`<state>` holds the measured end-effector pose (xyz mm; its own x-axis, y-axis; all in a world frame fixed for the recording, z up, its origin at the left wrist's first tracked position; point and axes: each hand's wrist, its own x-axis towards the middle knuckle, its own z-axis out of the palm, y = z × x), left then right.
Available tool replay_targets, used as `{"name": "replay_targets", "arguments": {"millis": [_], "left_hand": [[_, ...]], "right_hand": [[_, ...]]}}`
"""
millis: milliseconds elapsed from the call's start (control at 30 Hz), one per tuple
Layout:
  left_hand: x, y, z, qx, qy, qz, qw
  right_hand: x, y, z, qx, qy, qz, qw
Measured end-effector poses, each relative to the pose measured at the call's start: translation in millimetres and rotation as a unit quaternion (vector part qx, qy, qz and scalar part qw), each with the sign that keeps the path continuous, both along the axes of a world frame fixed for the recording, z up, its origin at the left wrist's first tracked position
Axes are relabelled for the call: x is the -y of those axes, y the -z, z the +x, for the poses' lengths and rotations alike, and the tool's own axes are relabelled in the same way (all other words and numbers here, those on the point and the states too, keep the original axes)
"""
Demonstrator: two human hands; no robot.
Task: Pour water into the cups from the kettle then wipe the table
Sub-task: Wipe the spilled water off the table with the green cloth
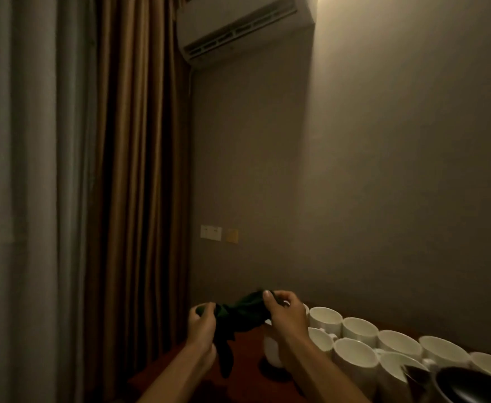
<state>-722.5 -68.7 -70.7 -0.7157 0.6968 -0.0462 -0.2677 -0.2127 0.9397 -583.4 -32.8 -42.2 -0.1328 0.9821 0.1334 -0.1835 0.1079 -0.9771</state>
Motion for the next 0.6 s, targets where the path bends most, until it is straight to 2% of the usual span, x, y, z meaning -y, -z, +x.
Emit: {"name": "replay_targets", "arguments": {"millis": [167,267,400,600], "left_hand": [[-27.1,16.8,-31.9,-0.044,0.0,-0.061,0.997],[-37.9,21.9,-46.5,-0.129,0.029,-0.06,0.989],[-48.3,25.9,-62.6,-0.298,0.048,-0.037,0.953],[-56.6,35.5,-87.6,-0.433,0.041,-0.022,0.9]], "right_hand": [[-21.7,30.5,-35.8,0.013,0.015,-0.022,1.0],[-32.6,40.8,-48.4,0.041,0.03,-0.02,0.999],[-42.9,49.6,-55.2,0.094,0.029,-0.007,0.995],[-41.3,57.5,-62.0,0.187,0.049,0.072,0.978]]}}
